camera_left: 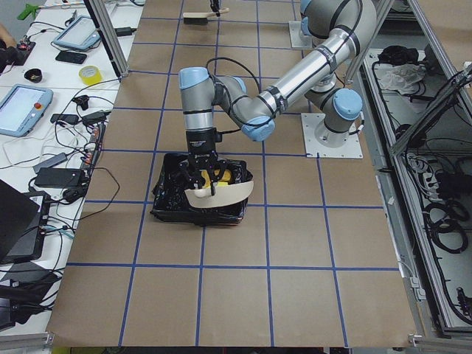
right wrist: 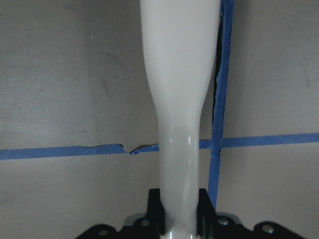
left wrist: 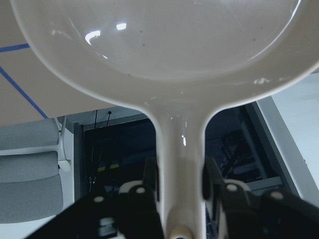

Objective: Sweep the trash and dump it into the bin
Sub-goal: 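Tilt the dustpan with the left gripper to dump the trash into the bin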

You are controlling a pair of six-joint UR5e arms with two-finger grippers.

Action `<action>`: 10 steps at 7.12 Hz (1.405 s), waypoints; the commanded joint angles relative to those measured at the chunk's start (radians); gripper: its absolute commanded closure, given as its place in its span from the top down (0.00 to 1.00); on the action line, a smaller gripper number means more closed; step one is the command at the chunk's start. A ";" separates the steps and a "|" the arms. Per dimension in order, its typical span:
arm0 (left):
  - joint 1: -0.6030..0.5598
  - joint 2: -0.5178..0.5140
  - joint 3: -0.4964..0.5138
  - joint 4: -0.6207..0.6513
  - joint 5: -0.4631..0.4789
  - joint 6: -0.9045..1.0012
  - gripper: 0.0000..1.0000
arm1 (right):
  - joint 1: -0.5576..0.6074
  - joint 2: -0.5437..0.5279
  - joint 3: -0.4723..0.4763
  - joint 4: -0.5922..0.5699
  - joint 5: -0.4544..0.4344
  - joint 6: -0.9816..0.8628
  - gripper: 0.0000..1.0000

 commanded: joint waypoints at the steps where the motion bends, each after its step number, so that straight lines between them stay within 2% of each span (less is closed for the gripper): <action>1: -0.011 0.006 0.013 0.017 0.004 0.050 0.00 | 0.000 0.000 0.000 0.000 0.000 0.000 0.74; 2: -0.014 -0.006 0.015 0.027 0.019 0.053 0.00 | 0.000 0.000 0.000 -0.002 0.000 0.000 0.79; 4: -0.084 -0.029 0.003 0.124 0.137 0.037 0.00 | 0.000 -0.002 -0.003 -0.005 0.002 0.001 0.84; 6: -0.184 -0.023 -0.012 0.118 0.240 -0.038 0.00 | 0.000 -0.038 -0.037 -0.024 0.002 0.014 1.00; 8: -0.196 -0.022 -0.026 0.119 0.254 -0.043 0.00 | 0.009 -0.168 -0.063 0.009 0.008 0.021 1.00; 9: -0.195 -0.014 -0.019 0.118 0.240 -0.042 0.00 | 0.021 -0.252 -0.075 0.058 0.025 0.020 1.00; 10: -0.187 -0.008 0.004 0.118 0.185 -0.025 0.00 | 0.067 -0.318 -0.086 0.084 0.020 0.021 1.00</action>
